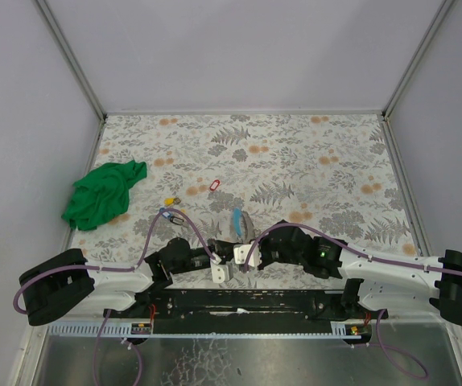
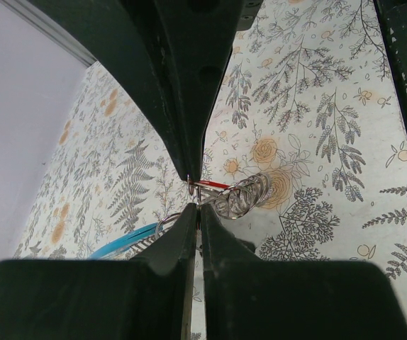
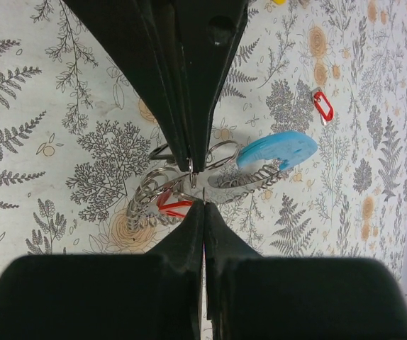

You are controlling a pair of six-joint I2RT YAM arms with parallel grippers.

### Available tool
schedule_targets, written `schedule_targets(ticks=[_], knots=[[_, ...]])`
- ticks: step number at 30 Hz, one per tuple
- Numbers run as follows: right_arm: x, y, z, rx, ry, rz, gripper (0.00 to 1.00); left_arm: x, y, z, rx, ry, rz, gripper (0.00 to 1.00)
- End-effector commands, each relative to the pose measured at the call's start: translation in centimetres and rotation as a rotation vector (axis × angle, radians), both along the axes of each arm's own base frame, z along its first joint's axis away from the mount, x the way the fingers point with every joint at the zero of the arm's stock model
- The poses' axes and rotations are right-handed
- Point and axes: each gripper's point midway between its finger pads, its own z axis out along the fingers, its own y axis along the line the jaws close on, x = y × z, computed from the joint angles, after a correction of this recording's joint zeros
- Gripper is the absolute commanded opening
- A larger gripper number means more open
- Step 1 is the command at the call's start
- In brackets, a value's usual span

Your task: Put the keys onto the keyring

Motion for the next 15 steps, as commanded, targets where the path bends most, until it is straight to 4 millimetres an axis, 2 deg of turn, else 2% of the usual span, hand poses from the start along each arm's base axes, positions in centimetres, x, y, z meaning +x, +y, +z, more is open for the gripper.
schedule_targets(ticks=[1,15], knots=[[0.48,1.42,2.79,0.074,-0.025,-0.010,0.00,0.02,-0.69,2.60,-0.078,-0.053,-0.012,0.00],[-0.29,1.43,2.41,0.052,0.014,0.018,0.00,0.36,-0.51,2.91,-0.092,-0.059,0.010,0.00]])
